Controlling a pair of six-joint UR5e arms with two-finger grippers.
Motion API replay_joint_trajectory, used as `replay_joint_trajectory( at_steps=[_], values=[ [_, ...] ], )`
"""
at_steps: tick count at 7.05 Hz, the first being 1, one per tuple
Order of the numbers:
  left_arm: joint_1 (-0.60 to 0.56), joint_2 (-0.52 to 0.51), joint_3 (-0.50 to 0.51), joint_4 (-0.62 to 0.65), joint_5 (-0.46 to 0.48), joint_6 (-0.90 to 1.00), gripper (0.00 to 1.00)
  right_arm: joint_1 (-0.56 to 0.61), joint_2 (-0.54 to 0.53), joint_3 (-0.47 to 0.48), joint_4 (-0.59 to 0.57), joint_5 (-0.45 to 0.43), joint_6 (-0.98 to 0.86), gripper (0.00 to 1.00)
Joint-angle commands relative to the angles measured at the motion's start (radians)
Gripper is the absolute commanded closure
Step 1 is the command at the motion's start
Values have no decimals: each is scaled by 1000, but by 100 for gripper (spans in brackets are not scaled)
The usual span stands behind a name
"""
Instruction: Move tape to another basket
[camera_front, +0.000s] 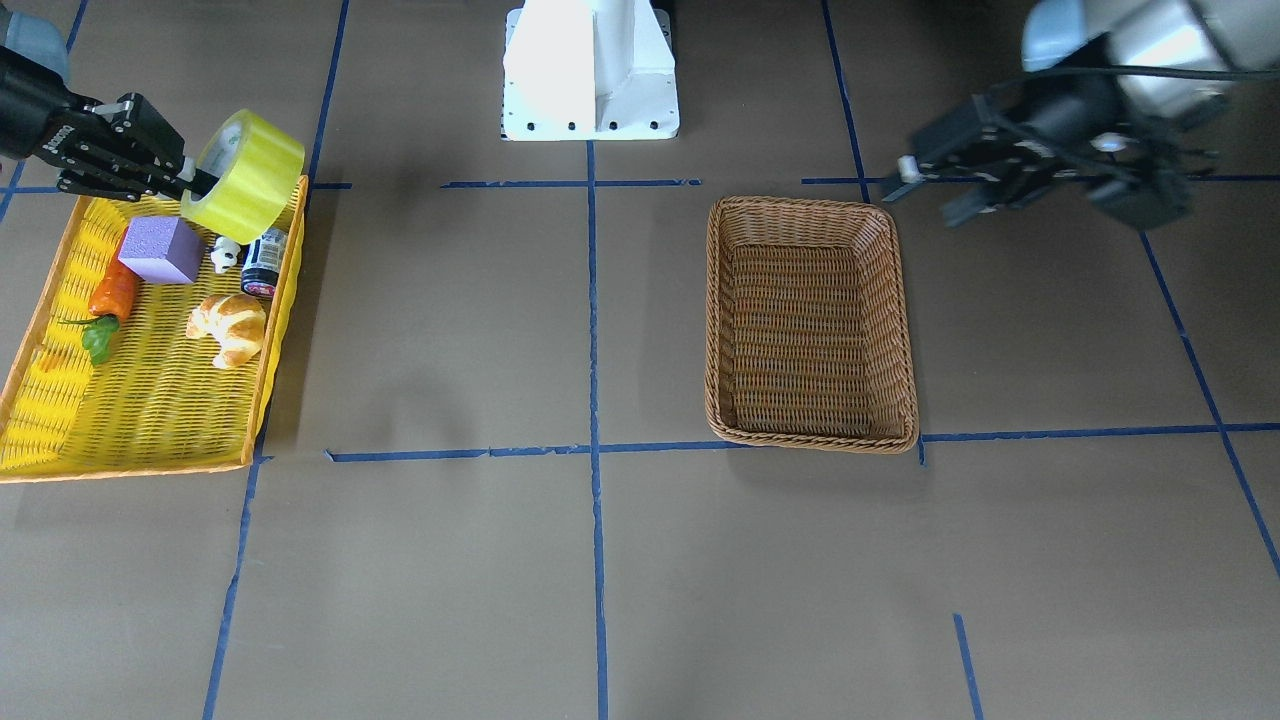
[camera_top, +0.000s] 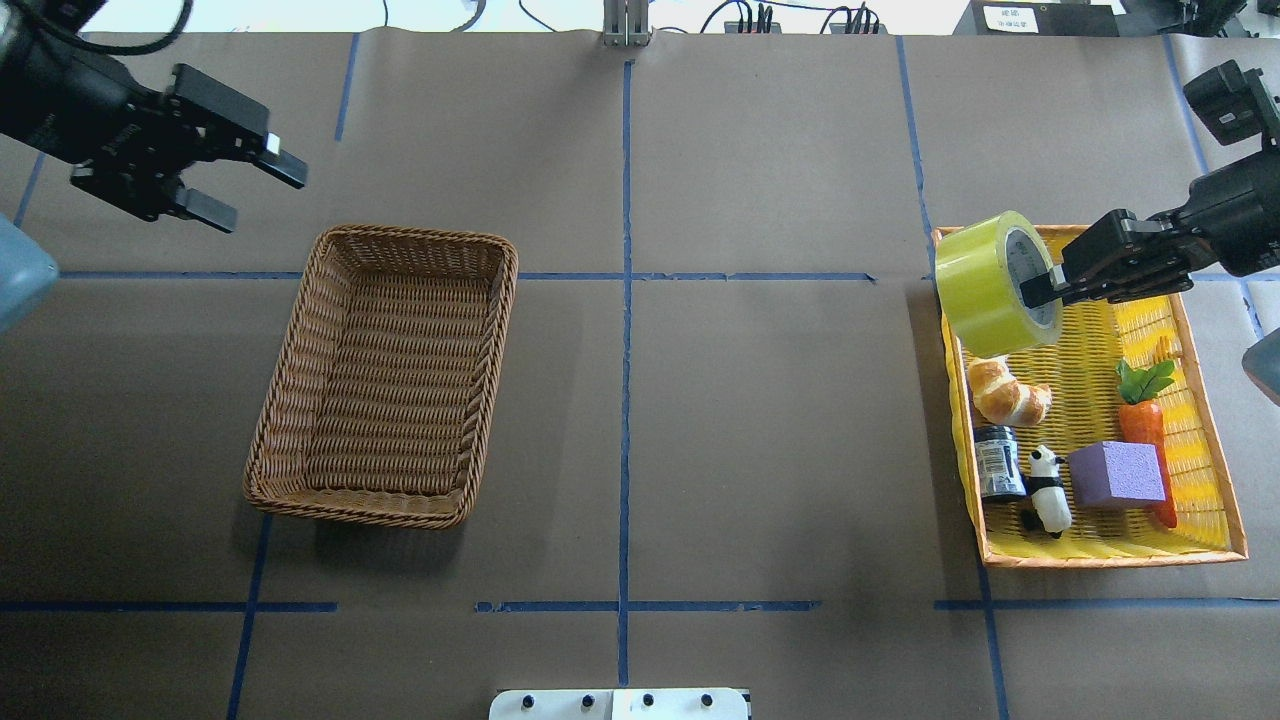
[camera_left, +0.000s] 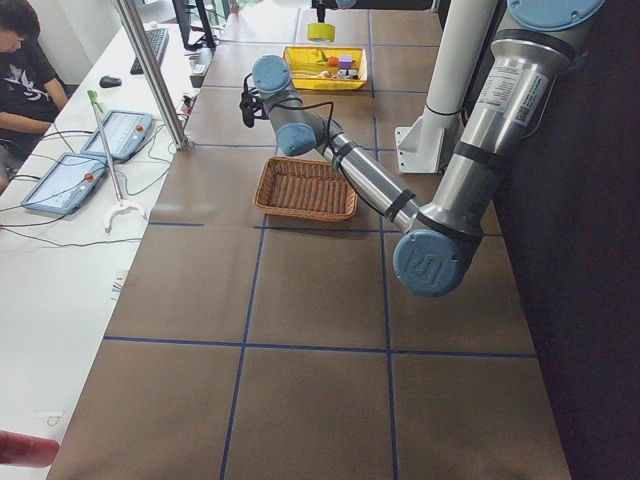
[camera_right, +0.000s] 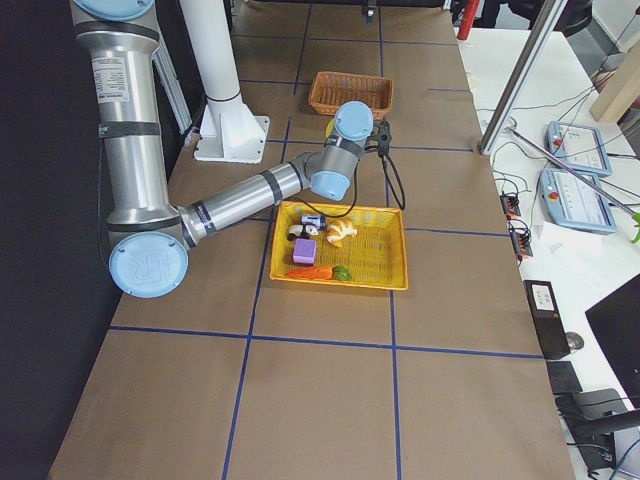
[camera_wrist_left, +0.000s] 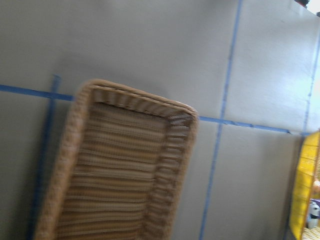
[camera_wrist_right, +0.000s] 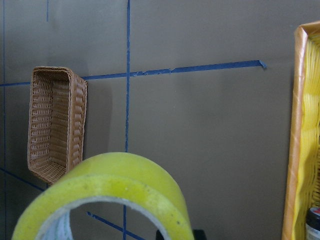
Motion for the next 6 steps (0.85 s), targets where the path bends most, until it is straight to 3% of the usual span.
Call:
replay_joint_trajectory(
  at_steps=[1, 2, 3, 4, 6],
  values=[
    [274, -77, 2, -365, 417, -368, 0, -14, 27, 10, 44, 47, 106, 97],
    [373, -78, 10, -616, 609, -634, 0, -14, 30, 14, 62, 82, 127, 98],
    [421, -80, 16, -745, 685, -693, 0, -14, 73, 36, 64, 84, 185, 98],
    [429, -109, 16, -766, 694, -723, 0, -16, 94, 75, 87, 54, 294, 98],
    [438, -140, 16, -790, 730, -754, 0, -66, 96, 77, 342, -108, 566, 98]
  ],
)
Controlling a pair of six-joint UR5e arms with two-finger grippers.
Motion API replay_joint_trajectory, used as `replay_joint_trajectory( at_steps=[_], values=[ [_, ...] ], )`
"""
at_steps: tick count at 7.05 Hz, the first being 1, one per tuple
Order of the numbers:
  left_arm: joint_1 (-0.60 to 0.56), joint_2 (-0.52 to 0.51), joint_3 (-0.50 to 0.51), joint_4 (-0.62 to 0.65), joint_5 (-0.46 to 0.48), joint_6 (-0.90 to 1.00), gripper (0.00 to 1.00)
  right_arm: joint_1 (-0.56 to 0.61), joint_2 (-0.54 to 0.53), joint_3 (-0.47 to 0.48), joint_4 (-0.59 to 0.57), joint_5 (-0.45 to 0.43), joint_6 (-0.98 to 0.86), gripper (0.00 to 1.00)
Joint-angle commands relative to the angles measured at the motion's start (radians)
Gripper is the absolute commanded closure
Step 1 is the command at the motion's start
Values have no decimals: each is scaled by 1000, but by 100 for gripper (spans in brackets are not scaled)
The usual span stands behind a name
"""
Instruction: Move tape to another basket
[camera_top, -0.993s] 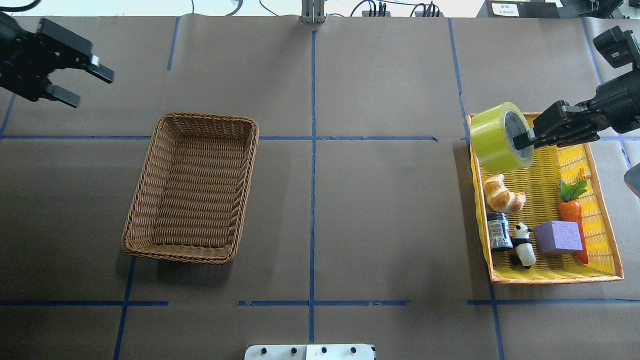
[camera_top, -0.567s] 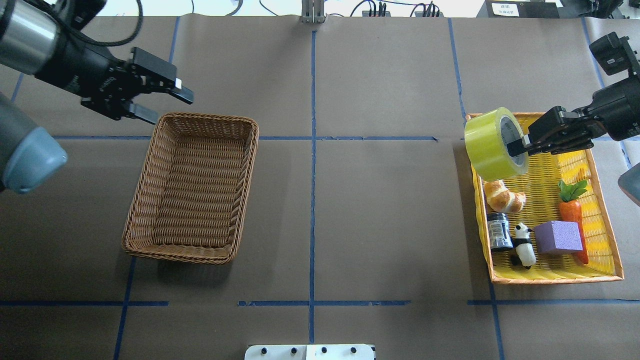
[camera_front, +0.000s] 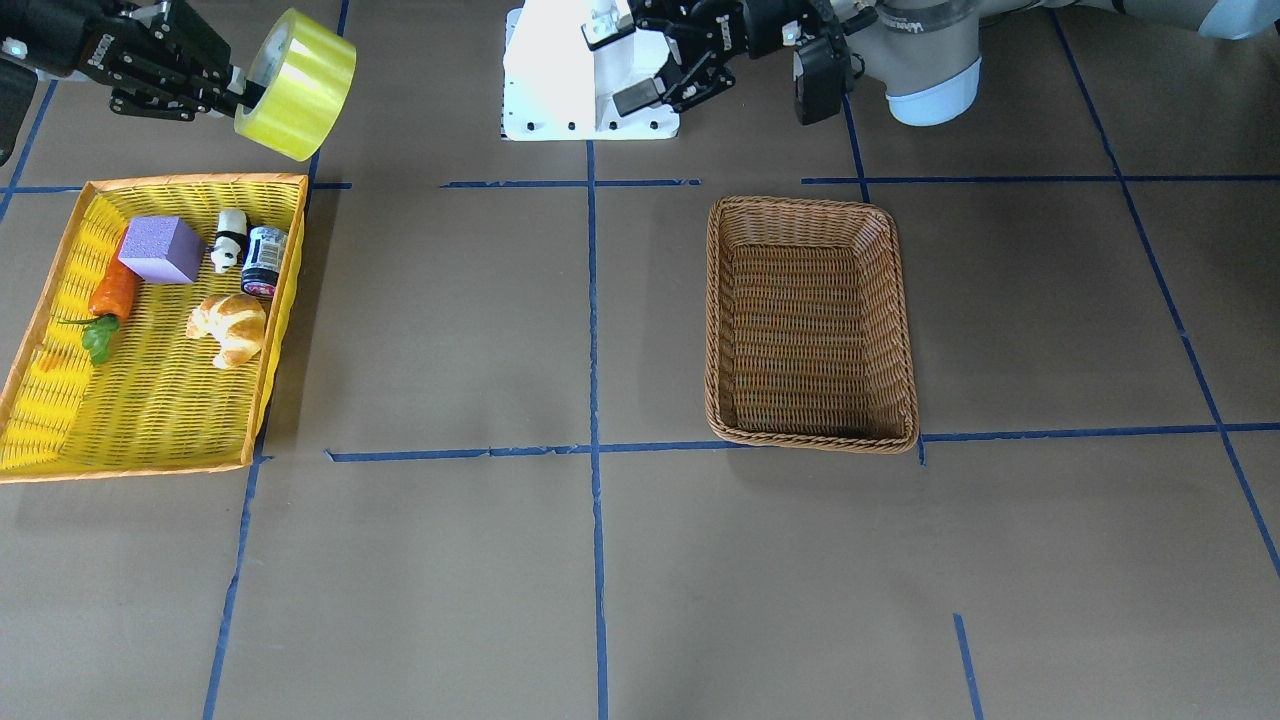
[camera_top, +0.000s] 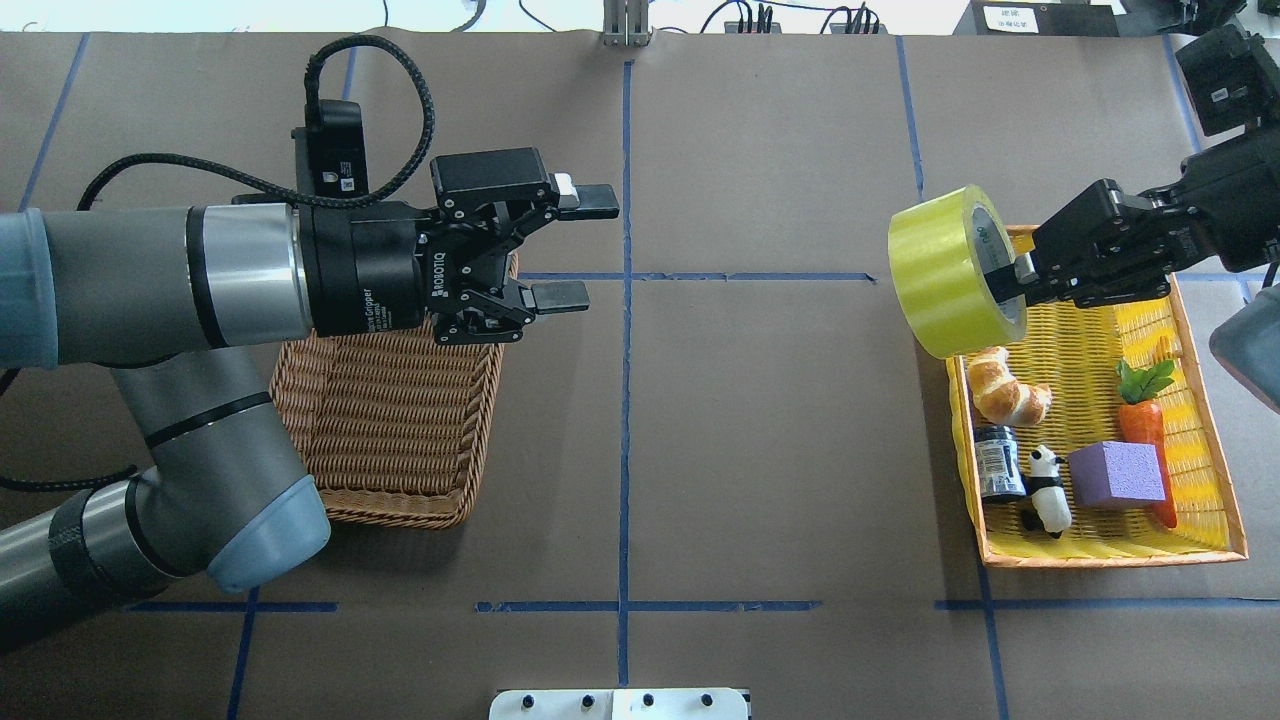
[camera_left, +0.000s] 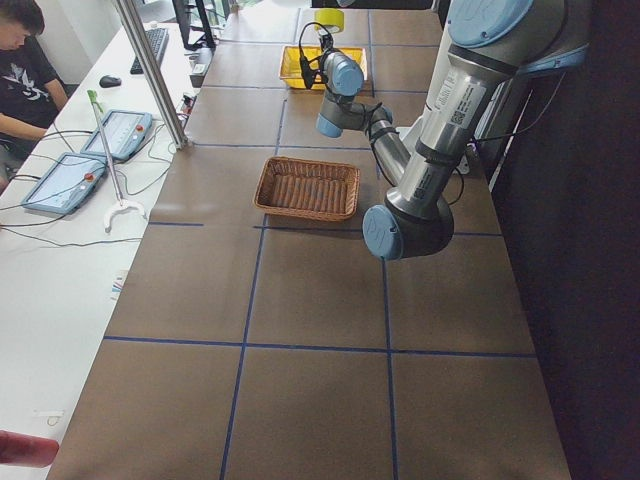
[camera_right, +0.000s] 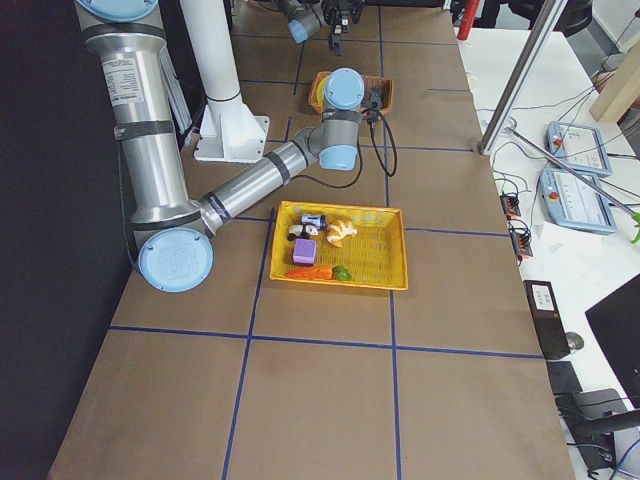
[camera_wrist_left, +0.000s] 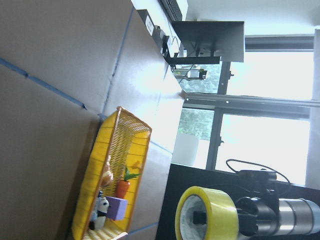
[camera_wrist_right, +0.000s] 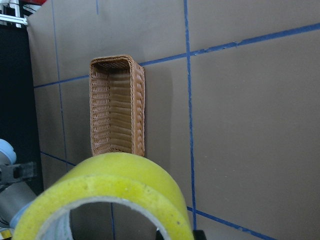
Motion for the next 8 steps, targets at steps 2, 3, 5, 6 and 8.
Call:
replay_joint_trajectory(
  at_steps=[2, 3, 5, 6, 8],
  values=[
    [15, -23, 0, -82, 65, -75, 0, -215, 4, -4, 451, -380, 468, 97],
    [20, -32, 2, -101, 86, -75, 0, -286, 10, -2, 522, -460, 522, 97],
    [38, -51, 2, -147, 120, -126, 0, -390, 94, -27, 604, -481, 537, 98],
    [40, -51, 1, -188, 123, -182, 0, -406, 113, -36, 604, -484, 537, 98],
    [64, -51, -19, -214, 126, -204, 0, -409, 124, -39, 604, -498, 537, 98]
  ],
)
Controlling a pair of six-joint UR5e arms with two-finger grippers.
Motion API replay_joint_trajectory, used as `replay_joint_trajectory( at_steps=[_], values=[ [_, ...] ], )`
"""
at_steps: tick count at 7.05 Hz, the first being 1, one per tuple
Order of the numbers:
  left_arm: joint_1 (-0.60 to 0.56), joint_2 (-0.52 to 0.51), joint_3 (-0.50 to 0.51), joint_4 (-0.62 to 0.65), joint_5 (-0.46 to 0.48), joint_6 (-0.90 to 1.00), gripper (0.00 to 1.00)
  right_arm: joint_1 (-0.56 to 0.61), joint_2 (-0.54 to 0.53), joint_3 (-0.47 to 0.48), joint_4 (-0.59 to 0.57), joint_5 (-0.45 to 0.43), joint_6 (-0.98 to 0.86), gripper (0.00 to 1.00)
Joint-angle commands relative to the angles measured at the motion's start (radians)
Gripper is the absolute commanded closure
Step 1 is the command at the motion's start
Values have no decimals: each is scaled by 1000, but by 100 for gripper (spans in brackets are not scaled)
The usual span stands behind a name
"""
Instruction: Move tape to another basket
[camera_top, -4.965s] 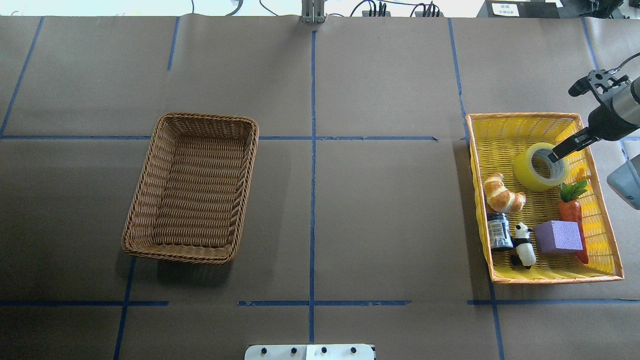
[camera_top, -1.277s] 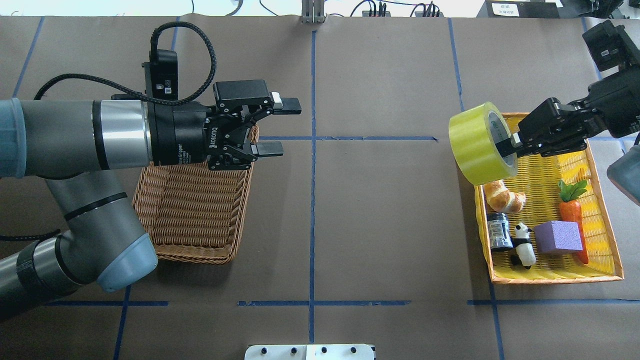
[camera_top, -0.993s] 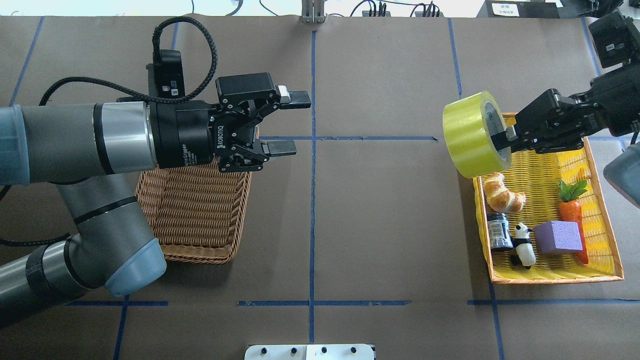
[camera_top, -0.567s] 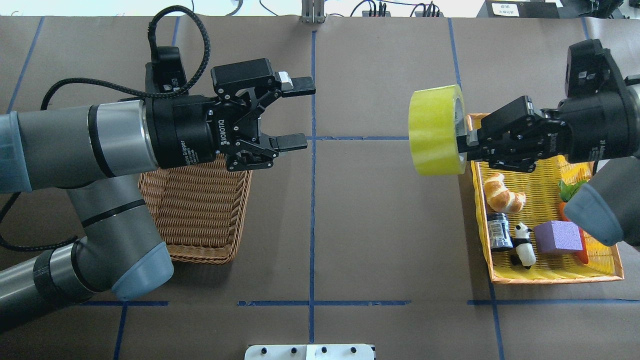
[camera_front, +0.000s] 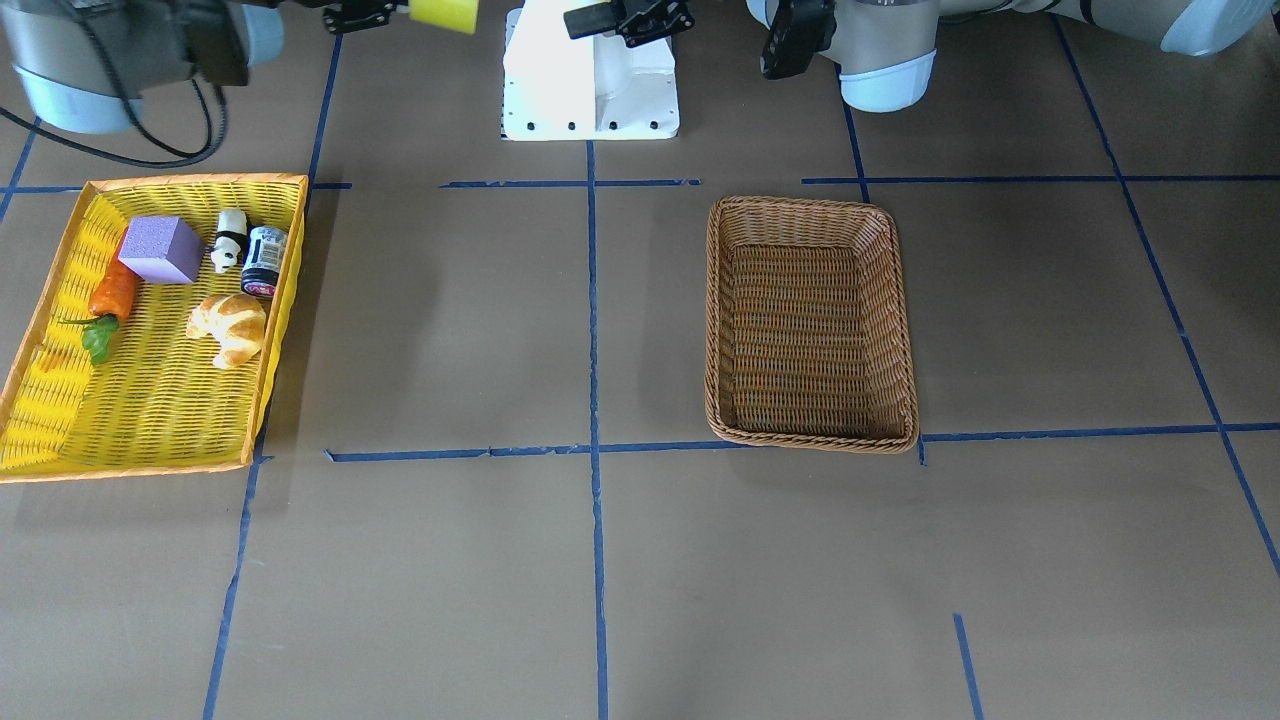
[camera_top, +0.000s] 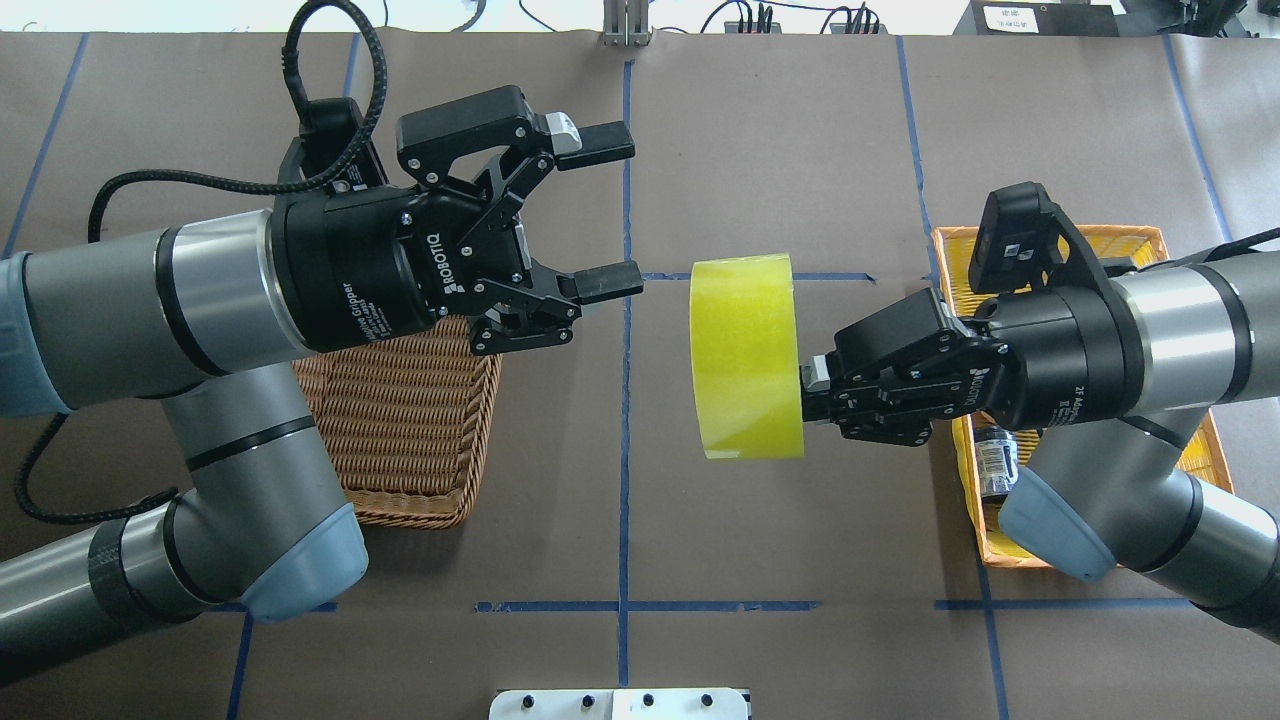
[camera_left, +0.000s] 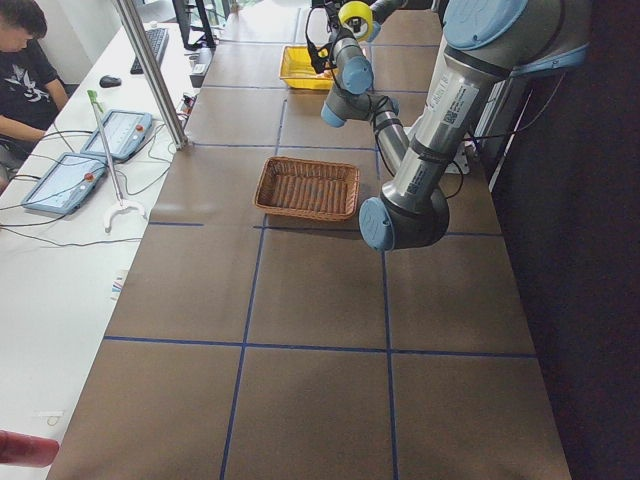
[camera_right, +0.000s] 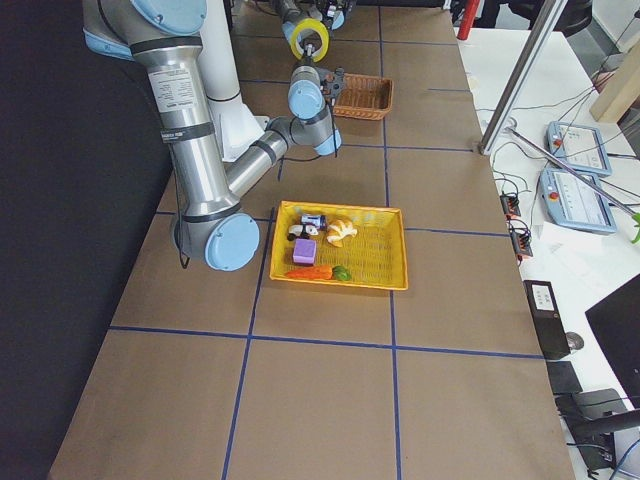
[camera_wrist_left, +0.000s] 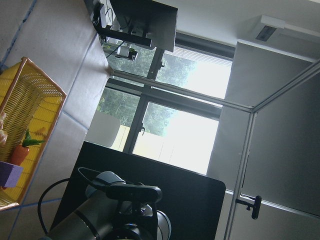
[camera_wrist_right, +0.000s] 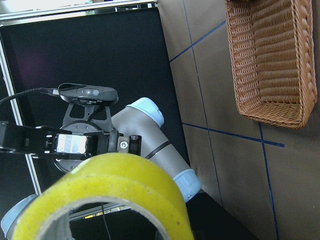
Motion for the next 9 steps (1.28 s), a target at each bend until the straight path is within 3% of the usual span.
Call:
replay_joint_trajectory(
  at_steps=[1, 9],
  values=[
    [17, 1, -25, -16, 2, -34, 0, -5, 11, -3, 4, -9, 1, 98],
    [95, -23, -29, -22, 31, -58, 3, -49, 27, -5, 4, -58, 2, 98]
  ],
)
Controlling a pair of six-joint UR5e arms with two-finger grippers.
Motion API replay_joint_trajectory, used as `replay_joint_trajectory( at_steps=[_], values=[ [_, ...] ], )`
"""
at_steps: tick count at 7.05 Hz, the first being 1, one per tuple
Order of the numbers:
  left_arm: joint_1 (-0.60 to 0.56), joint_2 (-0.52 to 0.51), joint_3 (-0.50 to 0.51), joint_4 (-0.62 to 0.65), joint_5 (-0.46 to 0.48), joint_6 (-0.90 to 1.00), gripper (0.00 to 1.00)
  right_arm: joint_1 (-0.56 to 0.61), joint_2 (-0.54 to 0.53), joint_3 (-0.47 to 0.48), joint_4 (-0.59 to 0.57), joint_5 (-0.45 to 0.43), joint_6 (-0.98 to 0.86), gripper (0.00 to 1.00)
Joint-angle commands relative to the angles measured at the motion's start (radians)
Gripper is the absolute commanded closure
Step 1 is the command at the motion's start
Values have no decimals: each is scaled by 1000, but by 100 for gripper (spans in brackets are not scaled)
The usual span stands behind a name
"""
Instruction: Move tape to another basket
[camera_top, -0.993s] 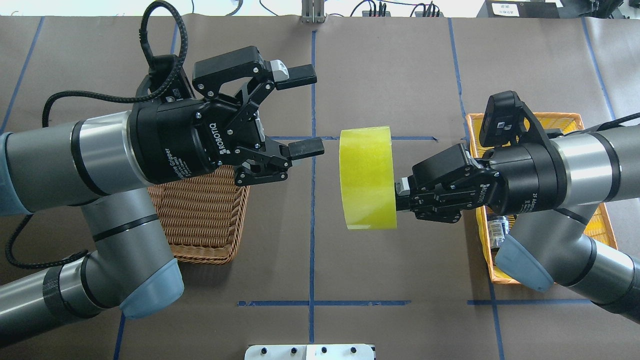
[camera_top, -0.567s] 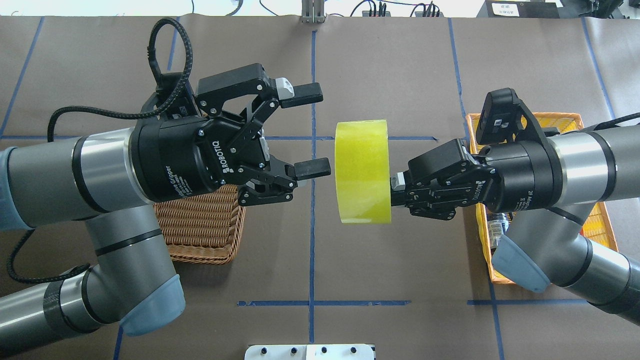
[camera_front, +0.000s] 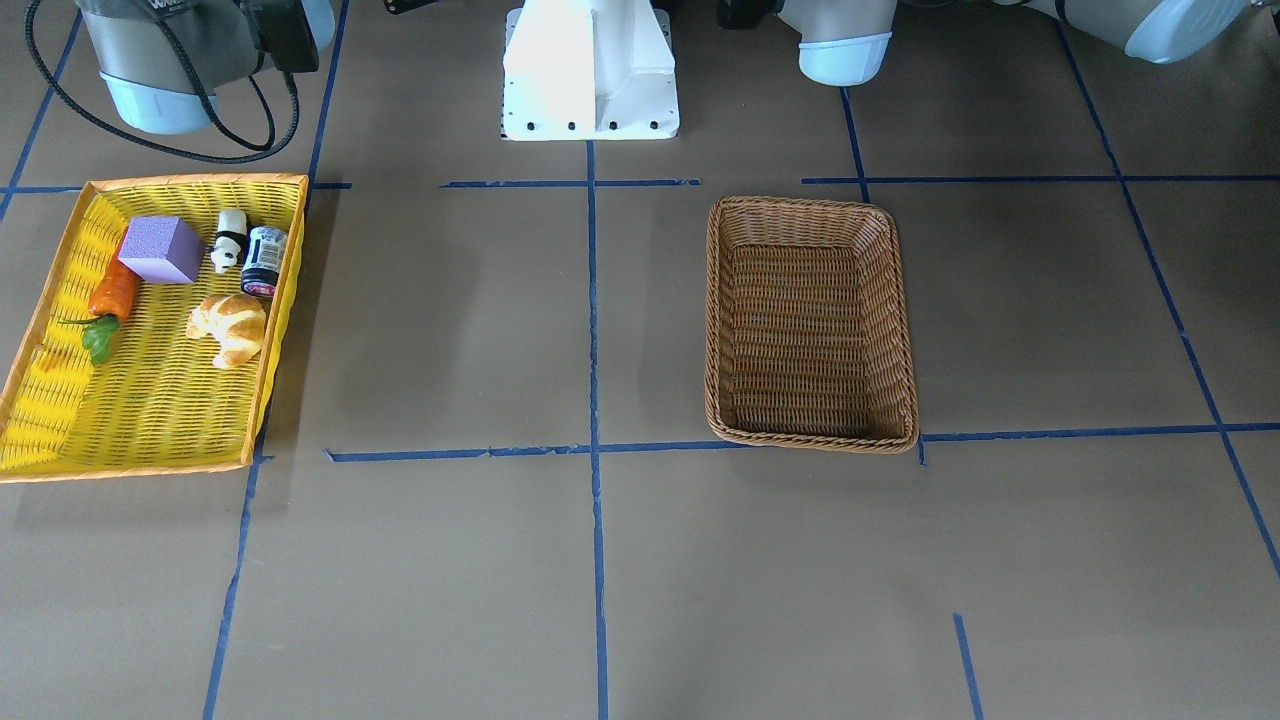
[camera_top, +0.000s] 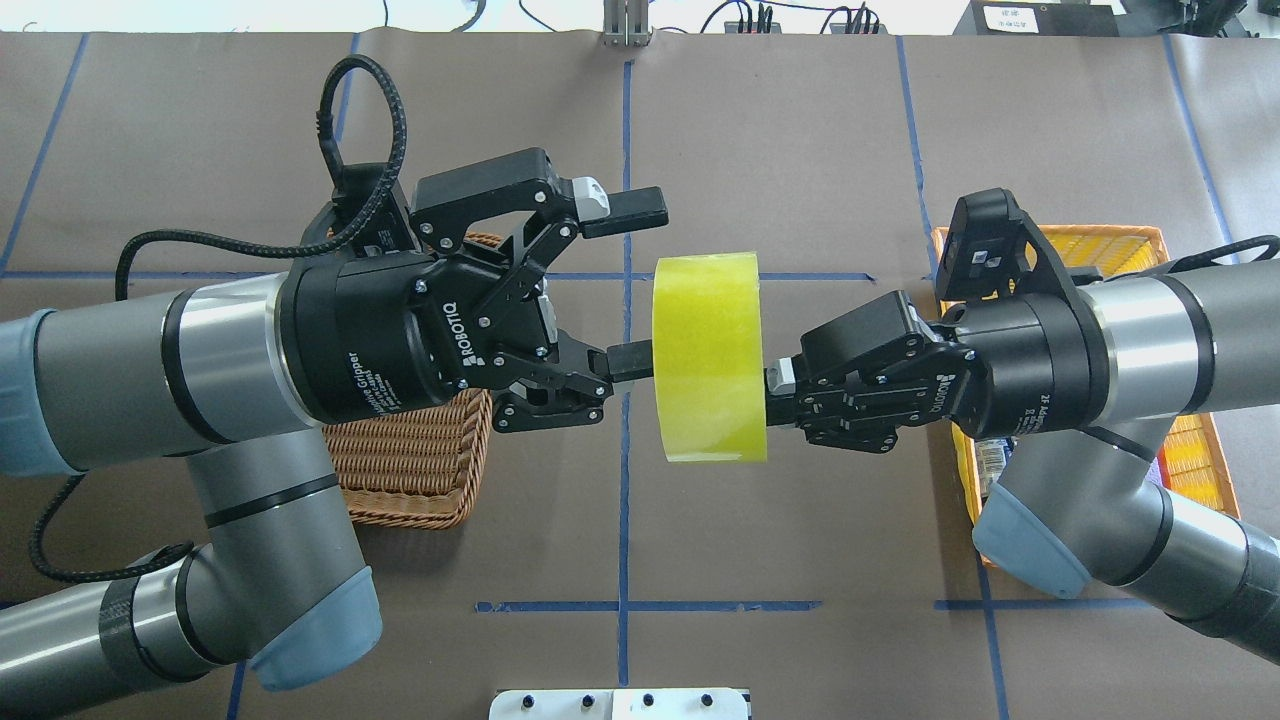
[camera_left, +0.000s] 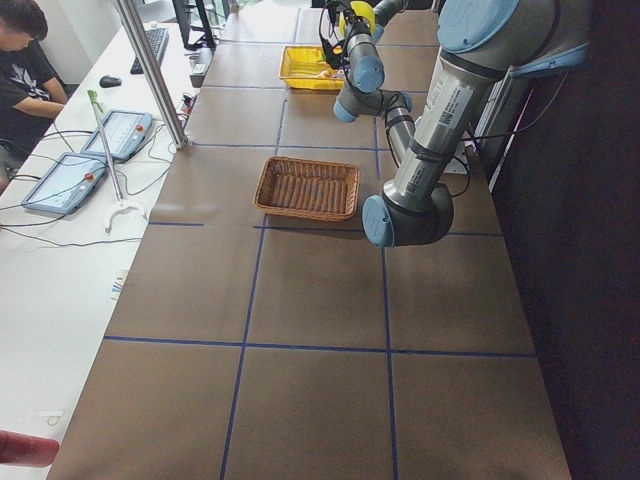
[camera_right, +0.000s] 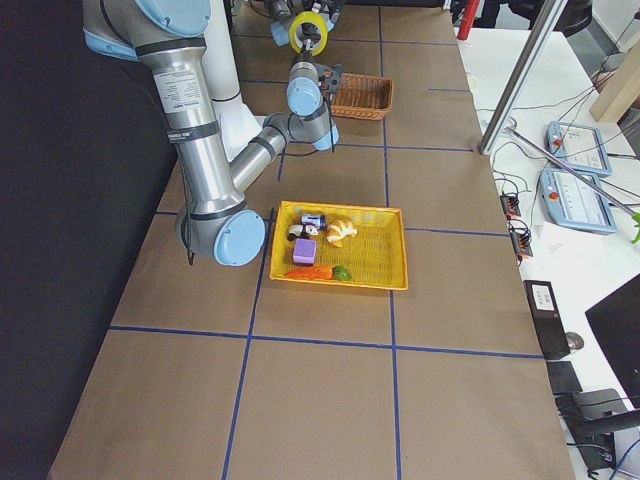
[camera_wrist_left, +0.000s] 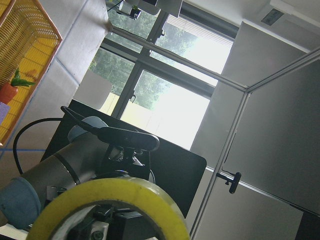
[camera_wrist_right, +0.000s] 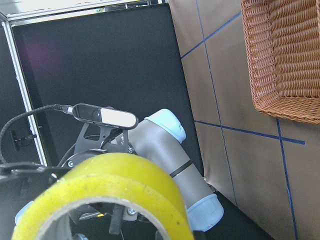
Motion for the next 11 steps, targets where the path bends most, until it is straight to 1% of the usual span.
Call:
replay_joint_trajectory(
  at_steps=[1, 2, 3, 4, 5, 6, 7, 9, 10, 11],
  values=[
    [28, -9, 0, -2, 31, 0, 10, -8, 0, 0, 0, -8, -1, 98],
    [29, -9, -1, -2, 31, 0, 35, -10, 0, 0, 0, -8, -2, 97],
    [29, -3, -4, -2, 31, 3, 82, -10, 0, 0, 0, -10, 0, 92],
    [29, 1, -6, -3, 31, 9, 100, -10, -1, -5, 0, -8, -1, 2],
    [29, 5, -15, -3, 31, 9, 100, -8, -3, -8, 0, -7, -2, 0],
    [26, 11, -50, -2, 31, 10, 100, -5, -12, -8, 5, 1, 0, 0],
    [22, 11, -61, 1, 31, 12, 100, -5, -19, -8, 27, 3, 3, 0],
    [6, 21, -64, -2, 33, 24, 100, 1, -125, -8, 148, 18, 0, 0],
    [-2, 43, -61, 9, 35, 79, 100, 17, -131, -8, 152, 15, -5, 0],
    [-5, 78, -49, 19, 36, 157, 100, 45, -144, -30, 143, 21, -11, 0]
  ],
)
